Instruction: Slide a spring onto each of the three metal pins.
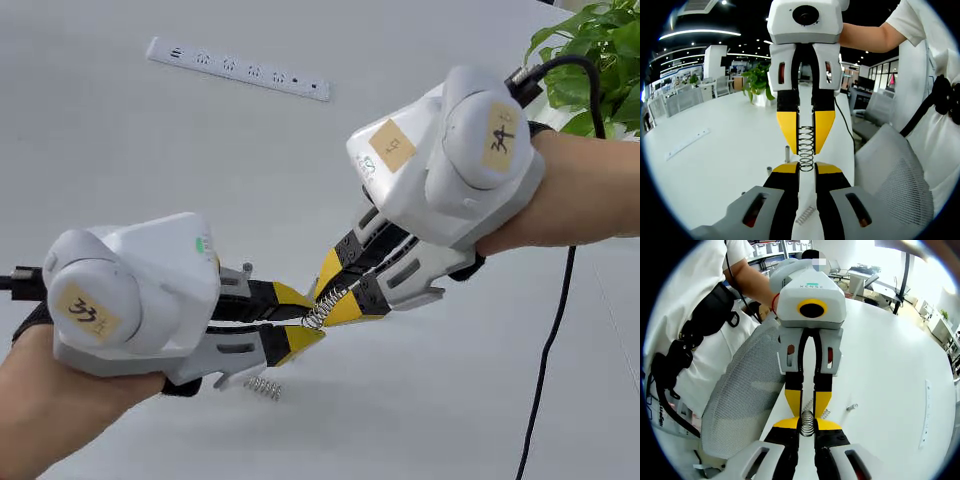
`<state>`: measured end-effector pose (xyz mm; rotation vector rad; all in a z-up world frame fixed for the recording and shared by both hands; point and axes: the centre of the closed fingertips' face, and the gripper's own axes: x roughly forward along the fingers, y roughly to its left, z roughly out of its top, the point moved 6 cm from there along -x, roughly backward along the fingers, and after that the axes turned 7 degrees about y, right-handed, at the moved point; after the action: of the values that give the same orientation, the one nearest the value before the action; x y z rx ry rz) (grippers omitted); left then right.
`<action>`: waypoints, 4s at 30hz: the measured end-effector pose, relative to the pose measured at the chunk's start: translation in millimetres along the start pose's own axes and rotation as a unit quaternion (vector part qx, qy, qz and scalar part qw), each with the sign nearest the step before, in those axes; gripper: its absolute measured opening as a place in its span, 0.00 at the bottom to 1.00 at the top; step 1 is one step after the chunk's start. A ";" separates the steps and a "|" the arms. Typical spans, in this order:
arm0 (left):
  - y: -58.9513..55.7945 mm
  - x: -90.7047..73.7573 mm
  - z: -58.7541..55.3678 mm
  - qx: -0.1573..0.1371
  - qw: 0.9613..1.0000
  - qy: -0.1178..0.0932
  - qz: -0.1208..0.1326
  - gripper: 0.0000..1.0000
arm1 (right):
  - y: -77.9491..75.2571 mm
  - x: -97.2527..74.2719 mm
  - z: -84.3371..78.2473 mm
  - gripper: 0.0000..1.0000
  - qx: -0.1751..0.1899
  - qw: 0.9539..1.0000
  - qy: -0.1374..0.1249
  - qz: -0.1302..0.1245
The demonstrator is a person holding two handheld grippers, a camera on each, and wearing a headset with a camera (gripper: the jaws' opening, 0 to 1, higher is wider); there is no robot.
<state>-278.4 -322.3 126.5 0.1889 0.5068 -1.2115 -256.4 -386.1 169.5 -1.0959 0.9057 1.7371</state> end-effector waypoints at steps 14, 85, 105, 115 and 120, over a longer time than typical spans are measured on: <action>11.6 -19.4 -18.5 -0.018 0.999 0.001 0.037 0.18 | -10.6 -3.9 4.8 0.07 0.010 1.000 -0.002 -0.019; 39.8 -42.4 -83.4 -0.058 0.996 0.004 0.070 0.92 | -102.2 64.2 7.7 0.07 0.075 0.993 0.079 -0.048; 40.1 -39.2 -81.9 -0.064 0.996 -0.004 0.067 0.91 | -105.1 71.0 5.2 0.07 0.072 0.993 0.085 -0.043; 39.5 -37.3 -81.3 -0.067 0.996 -0.007 0.064 0.91 | -105.6 73.2 4.9 0.07 0.072 0.993 0.086 -0.040; 40.3 -37.4 -80.8 -0.068 0.996 -0.009 0.065 0.91 | -106.0 74.7 4.6 0.07 0.073 0.993 0.086 -0.038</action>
<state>-272.6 -244.0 68.3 0.0930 0.5505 -1.0468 -177.5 -322.6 88.4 -1.1804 1.0651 1.5058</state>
